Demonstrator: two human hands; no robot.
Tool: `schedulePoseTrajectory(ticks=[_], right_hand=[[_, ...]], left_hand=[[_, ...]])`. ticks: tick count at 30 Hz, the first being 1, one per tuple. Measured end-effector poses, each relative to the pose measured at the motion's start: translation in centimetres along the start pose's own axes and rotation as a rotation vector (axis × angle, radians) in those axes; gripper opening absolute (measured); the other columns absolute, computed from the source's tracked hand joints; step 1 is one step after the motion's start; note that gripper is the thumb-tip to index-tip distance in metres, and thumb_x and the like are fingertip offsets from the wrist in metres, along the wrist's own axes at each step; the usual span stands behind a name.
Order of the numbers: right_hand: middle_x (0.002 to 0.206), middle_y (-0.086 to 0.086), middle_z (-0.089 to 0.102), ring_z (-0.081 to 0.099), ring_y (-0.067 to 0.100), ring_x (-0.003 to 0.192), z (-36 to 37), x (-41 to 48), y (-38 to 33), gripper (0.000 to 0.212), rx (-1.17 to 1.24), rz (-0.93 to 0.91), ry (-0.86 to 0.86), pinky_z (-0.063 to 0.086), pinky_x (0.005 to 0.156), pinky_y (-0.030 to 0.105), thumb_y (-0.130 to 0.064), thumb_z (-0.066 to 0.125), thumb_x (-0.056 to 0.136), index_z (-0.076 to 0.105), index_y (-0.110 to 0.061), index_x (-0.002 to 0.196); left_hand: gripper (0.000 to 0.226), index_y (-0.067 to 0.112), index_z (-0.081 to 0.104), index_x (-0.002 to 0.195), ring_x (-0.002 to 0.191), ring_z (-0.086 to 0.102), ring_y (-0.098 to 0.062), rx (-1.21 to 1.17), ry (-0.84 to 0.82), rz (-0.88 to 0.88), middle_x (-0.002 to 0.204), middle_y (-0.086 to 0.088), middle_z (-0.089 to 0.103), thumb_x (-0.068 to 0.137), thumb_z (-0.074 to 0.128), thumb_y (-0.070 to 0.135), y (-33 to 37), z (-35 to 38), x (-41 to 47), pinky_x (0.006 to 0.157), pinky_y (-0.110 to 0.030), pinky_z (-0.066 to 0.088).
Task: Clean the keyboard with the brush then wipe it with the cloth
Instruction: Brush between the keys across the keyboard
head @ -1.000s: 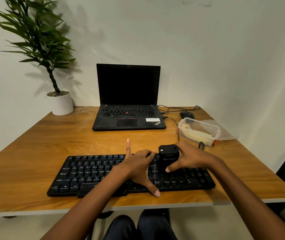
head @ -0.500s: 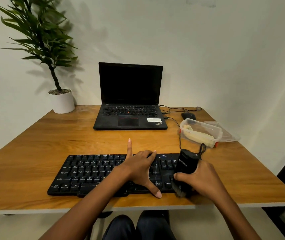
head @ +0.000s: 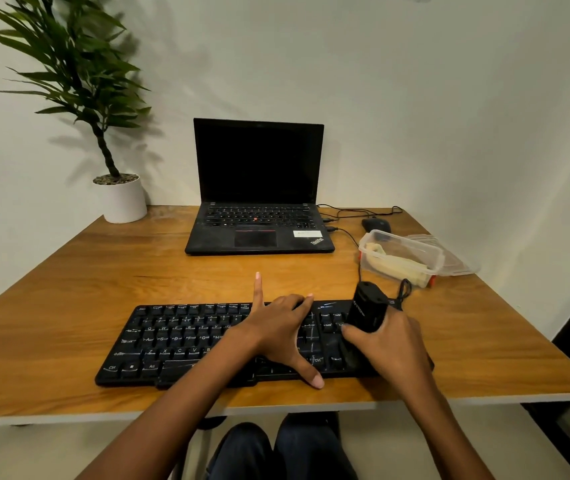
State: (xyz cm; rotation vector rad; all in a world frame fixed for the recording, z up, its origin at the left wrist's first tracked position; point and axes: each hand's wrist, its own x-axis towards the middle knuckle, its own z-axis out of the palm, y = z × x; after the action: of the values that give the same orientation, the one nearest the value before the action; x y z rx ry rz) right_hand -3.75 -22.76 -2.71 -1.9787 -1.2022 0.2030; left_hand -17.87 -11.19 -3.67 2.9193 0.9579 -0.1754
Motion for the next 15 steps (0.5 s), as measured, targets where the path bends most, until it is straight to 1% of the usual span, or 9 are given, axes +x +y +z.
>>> schedulePoseTrajectory(ticks=[2,4,5,7,8,9,11,13,15], right_hand=[[0.067,-0.008,0.049,0.052,0.015,0.068,1.0,0.6,-0.6,0.023,0.034,-0.023,0.089,0.040,0.060,0.025,-0.029,0.072,0.075,0.049,-0.023,0.073],[0.069,-0.007,0.050,0.052,0.014,0.069,1.7,0.2,-0.6,0.023,0.076,-0.040,0.157,0.039,0.059,0.025,-0.027,0.072,0.075,0.050,-0.022,0.075],[0.071,-0.006,0.052,0.052,0.014,0.069,1.7,-0.1,-0.4,0.022,0.086,-0.050,0.162,0.038,0.057,0.024,-0.026,0.072,0.075,0.051,-0.022,0.075],[0.069,-0.010,0.053,0.053,0.010,0.067,1.3,-1.2,0.2,0.021,0.092,-0.054,0.127,0.037,0.054,0.018,-0.026,0.073,0.073,0.052,-0.023,0.075],[0.068,-0.014,0.052,0.052,0.005,0.065,0.8,-1.8,0.5,0.021,0.094,-0.048,0.094,0.037,0.054,0.016,-0.025,0.074,0.073,0.053,-0.025,0.075],[0.068,-0.017,0.052,0.051,-0.001,0.064,0.4,-2.2,0.6,0.022,0.098,-0.036,0.060,0.038,0.054,0.015,-0.025,0.074,0.073,0.053,-0.027,0.074],[0.067,-0.019,0.051,0.048,-0.005,0.063,-0.2,-2.3,0.6,0.023,0.100,-0.018,0.021,0.040,0.055,0.018,-0.025,0.074,0.073,0.052,-0.029,0.073],[0.066,-0.017,0.050,0.048,-0.002,0.062,0.1,-1.6,0.2,0.024,0.069,-0.017,0.034,0.039,0.055,0.022,-0.027,0.072,0.074,0.049,-0.029,0.070],[0.067,-0.011,0.051,0.052,0.009,0.065,1.1,-0.6,-0.2,0.020,0.057,-0.005,0.105,0.038,0.057,0.024,-0.028,0.071,0.075,0.051,-0.025,0.073]], left_hand=[[0.128,0.014,-0.010,0.150,0.147,0.000,-0.020,-0.002,-0.007,-0.005,0.159,-0.005,0.003,0.064,0.061,0.077,0.0,0.0,0.0,0.089,-0.062,-0.038],[0.127,0.014,-0.009,0.150,0.147,0.000,-0.020,0.004,-0.007,-0.006,0.159,-0.004,0.004,0.064,0.060,0.077,0.0,0.0,0.1,0.090,-0.064,-0.037],[0.128,0.014,-0.009,0.150,0.147,0.000,-0.020,0.006,-0.006,-0.006,0.159,-0.004,0.004,0.064,0.060,0.077,0.0,0.0,0.1,0.090,-0.064,-0.036],[0.128,0.014,-0.010,0.150,0.147,0.000,-0.020,0.005,-0.009,-0.006,0.160,-0.004,0.003,0.064,0.060,0.077,0.0,0.0,0.0,0.091,-0.066,-0.035],[0.128,0.014,-0.010,0.150,0.147,0.000,-0.019,0.003,-0.010,-0.005,0.160,-0.004,0.002,0.064,0.060,0.077,0.0,0.1,0.0,0.092,-0.066,-0.034],[0.128,0.014,-0.010,0.150,0.147,-0.001,-0.019,0.002,-0.011,-0.006,0.160,-0.004,0.002,0.064,0.060,0.078,-0.1,0.1,0.0,0.093,-0.066,-0.034],[0.129,0.014,-0.011,0.150,0.147,-0.001,-0.019,-0.001,-0.014,-0.009,0.160,-0.004,0.002,0.064,0.060,0.078,-0.1,0.1,0.0,0.093,-0.066,-0.033],[0.129,0.014,-0.012,0.150,0.147,-0.002,-0.019,-0.002,-0.017,-0.011,0.160,-0.004,0.002,0.064,0.060,0.078,0.0,0.0,0.0,0.093,-0.066,-0.034],[0.129,0.014,-0.012,0.150,0.147,-0.002,-0.019,-0.004,-0.021,-0.013,0.160,-0.004,0.002,0.064,0.060,0.078,0.0,0.0,0.0,0.092,-0.066,-0.034]])
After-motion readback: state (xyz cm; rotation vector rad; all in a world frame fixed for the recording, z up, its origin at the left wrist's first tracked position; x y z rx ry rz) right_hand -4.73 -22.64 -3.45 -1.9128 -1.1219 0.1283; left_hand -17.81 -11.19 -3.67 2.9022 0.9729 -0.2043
